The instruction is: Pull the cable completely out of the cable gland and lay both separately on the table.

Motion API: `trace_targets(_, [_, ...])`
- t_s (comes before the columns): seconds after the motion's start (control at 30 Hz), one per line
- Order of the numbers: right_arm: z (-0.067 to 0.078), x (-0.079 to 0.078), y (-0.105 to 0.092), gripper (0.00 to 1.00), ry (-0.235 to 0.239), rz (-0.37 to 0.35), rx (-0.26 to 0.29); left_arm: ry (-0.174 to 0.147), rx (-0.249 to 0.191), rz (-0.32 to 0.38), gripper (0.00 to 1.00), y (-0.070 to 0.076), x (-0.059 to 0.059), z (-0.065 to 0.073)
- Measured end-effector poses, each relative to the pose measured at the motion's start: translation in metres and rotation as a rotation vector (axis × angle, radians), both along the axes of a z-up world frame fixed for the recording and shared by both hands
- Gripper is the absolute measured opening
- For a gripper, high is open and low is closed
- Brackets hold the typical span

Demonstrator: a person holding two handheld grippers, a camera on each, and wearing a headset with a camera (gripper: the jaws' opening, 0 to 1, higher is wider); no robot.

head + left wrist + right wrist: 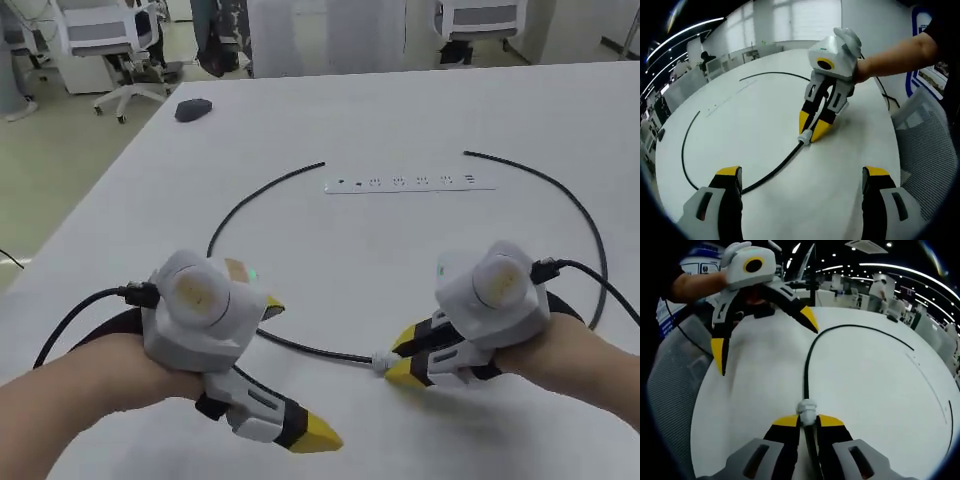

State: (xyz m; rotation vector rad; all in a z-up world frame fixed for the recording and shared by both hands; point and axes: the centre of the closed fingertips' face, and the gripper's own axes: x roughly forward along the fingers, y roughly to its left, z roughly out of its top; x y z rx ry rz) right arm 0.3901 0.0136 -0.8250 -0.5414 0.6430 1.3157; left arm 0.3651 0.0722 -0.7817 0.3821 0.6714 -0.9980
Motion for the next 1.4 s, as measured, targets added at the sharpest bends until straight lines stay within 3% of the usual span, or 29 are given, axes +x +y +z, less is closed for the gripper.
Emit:
trace_targets(0.1, [0.010,-0.015,0.003,0.08,-0.043,0.070,0.009,-0.005,-0.013,0.004,0.99,-0.001,0.000,0.004])
trace_targets(0.17, [0.021,-0.022,0.004,0.08,-0.031,0.081,0.028,0.003,-0.045,0.007,0.99,-0.004,-0.001,0.008])
trace_targets(0.23, [0.040,-0.030,0.005,0.08,-0.047,0.098,0.068,0.068,-0.121,0.006,0.99,-0.012,-0.009,0.014])
trace_targets(0.3, [0.050,-0.037,0.005,0.07,-0.049,0.112,0.086,0.093,-0.155,0.014,0.99,-0.016,-0.011,0.016])
trace_targets(0.37, [0.060,-0.044,0.005,0.07,-0.067,0.130,0.101,0.114,-0.217,0.004,0.91,-0.025,-0.015,0.022])
trace_targets(0.47, [0.076,-0.056,0.005,0.07,-0.087,0.148,0.137,0.194,-0.347,-0.025,0.75,-0.040,-0.028,0.036])
trace_targets(0.5, [0.078,-0.057,0.005,0.07,-0.089,0.149,0.136,0.205,-0.367,-0.030,0.71,-0.043,-0.030,0.038])
trace_targets(0.53, [0.085,-0.064,0.005,0.07,-0.108,0.167,0.146,0.260,-0.451,-0.049,0.68,-0.051,-0.039,0.048])
trace_targets(0.6, [0.092,-0.070,0.005,0.07,-0.121,0.176,0.156,0.261,-0.523,-0.074,0.68,-0.058,-0.043,0.060])
trace_targets(0.67, [0.096,-0.075,0.005,0.07,-0.146,0.200,0.160,0.307,-0.571,-0.105,0.60,-0.062,-0.052,0.067])
trace_targets(0.7, [0.097,-0.077,0.004,0.07,-0.141,0.199,0.161,0.324,-0.583,-0.116,0.54,-0.063,-0.055,0.069])
trace_targets(0.77, [0.098,-0.079,0.003,0.07,-0.139,0.194,0.164,0.305,-0.576,-0.125,0.45,-0.064,-0.055,0.069])
trace_targets(0.97, [0.105,-0.082,0.001,0.07,-0.129,0.176,0.192,0.289,-0.600,-0.179,0.47,-0.072,-0.064,0.076])
trace_targets(1.07, [0.107,-0.082,-0.001,0.07,-0.128,0.174,0.198,0.263,-0.580,-0.188,0.36,-0.072,-0.062,0.074])
trace_targets(1.13, [0.107,-0.084,-0.002,0.07,-0.127,0.176,0.199,0.278,-0.588,-0.179,0.30,-0.072,-0.061,0.074])
trace_targets(1.3, [0.107,-0.088,-0.006,0.07,-0.125,0.179,0.202,0.293,-0.601,-0.187,0.28,-0.075,-0.064,0.074])
trace_targets(1.4, [0.109,-0.090,-0.006,0.07,-0.123,0.181,0.206,0.276,-0.590,-0.178,0.19,-0.075,-0.061,0.072])
